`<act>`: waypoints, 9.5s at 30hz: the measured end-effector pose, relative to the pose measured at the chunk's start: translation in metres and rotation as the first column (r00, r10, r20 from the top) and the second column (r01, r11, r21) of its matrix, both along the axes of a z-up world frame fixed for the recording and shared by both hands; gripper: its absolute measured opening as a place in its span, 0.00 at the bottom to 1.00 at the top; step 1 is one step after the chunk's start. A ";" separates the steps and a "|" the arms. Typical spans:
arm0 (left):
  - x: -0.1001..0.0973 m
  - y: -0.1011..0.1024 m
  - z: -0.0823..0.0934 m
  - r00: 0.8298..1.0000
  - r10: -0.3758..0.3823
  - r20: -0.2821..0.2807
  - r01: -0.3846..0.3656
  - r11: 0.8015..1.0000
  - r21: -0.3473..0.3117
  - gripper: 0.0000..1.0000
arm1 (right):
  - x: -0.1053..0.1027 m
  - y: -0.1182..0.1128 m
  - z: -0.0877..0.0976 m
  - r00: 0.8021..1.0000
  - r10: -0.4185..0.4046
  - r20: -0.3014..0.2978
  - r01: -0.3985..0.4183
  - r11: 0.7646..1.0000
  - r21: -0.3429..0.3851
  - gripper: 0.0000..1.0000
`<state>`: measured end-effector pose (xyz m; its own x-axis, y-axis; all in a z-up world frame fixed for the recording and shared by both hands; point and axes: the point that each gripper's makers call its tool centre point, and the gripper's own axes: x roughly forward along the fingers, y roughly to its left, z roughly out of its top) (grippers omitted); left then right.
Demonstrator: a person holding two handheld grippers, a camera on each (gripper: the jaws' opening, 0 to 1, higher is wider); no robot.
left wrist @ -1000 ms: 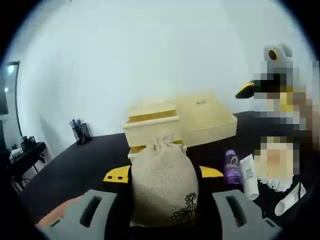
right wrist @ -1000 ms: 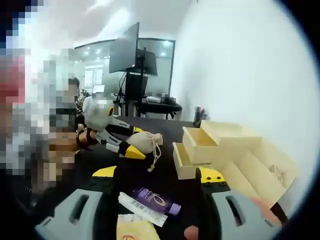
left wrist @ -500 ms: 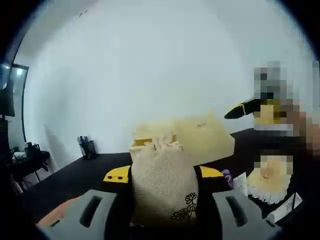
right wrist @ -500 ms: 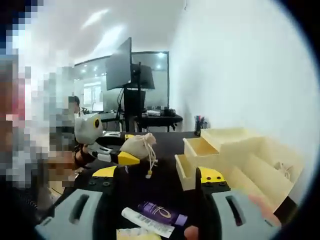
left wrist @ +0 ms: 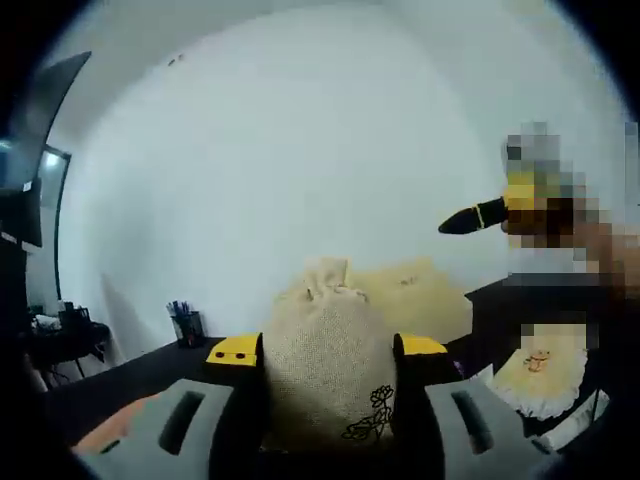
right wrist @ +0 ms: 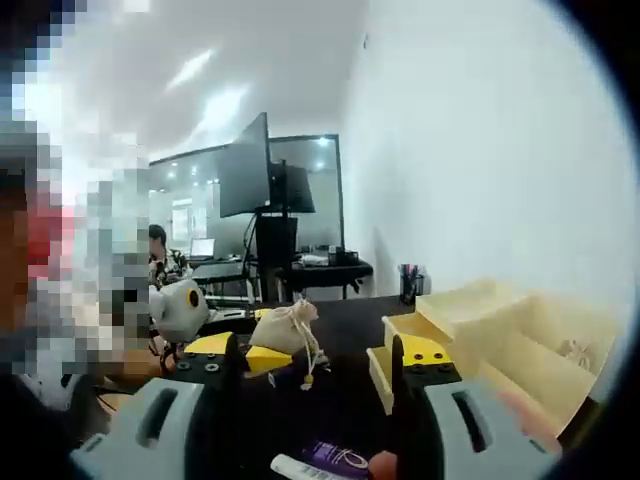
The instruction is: Open the drawer, pick up the cosmetic bottles from the table one by one, place them into the drawer, release the gripper, close the drawer, and move the gripper away
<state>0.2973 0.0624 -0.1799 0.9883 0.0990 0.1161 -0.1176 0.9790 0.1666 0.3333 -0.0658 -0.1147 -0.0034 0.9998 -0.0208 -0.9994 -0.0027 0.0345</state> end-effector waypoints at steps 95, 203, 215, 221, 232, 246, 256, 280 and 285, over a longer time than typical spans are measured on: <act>-0.028 -0.067 0.036 0.941 -0.050 0.335 -0.077 0.932 0.355 0.45 | -0.079 0.073 -0.025 0.972 0.133 -0.195 -0.121 0.990 0.073 0.34; -0.054 -0.002 -0.040 0.945 -0.327 0.005 0.327 0.944 -0.028 0.96 | -0.054 0.078 -0.030 0.996 -0.077 0.032 0.081 0.987 -0.137 0.24; -0.058 -0.002 -0.066 0.895 -0.440 -0.075 0.426 0.893 -0.144 0.96 | -0.060 0.093 -0.030 0.994 -0.067 0.084 0.081 0.981 -0.175 0.24; -0.061 -0.003 -0.079 0.876 -0.471 -0.104 0.450 0.876 -0.174 0.96 | -0.061 0.098 -0.027 0.993 -0.066 0.102 0.084 0.980 -0.181 0.24; -0.065 -0.006 -0.086 0.846 -0.526 -0.089 0.500 0.840 -0.212 0.94 | -0.054 0.103 -0.035 0.989 -0.059 0.132 0.087 0.974 -0.210 0.24; -0.071 -0.013 -0.092 0.823 -0.560 -0.091 0.530 0.816 -0.229 0.93 | -0.020 0.086 -0.029 0.986 -0.099 0.134 0.127 0.967 -0.221 0.24; -0.074 -0.016 -0.093 0.812 -0.577 -0.088 0.545 0.803 -0.240 0.92 | -0.012 0.075 -0.031 0.982 -0.123 0.143 0.152 0.965 -0.215 0.24; -0.074 -0.020 -0.100 0.796 -0.594 -0.120 0.558 0.795 -0.237 0.92 | 0.047 0.044 -0.009 0.973 -0.172 0.153 0.200 0.960 -0.195 0.24; -0.074 -0.019 -0.099 0.795 -0.596 -0.111 0.560 0.792 -0.243 0.92 | 0.062 0.040 -0.004 0.971 -0.185 0.154 0.213 0.959 -0.189 0.24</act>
<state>0.2238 0.0439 -0.2784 0.8683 -0.4955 -0.0218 0.4934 0.8675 -0.0640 0.3953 -0.0262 -0.1184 0.2119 0.9545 -0.2099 -0.9745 0.1900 -0.1196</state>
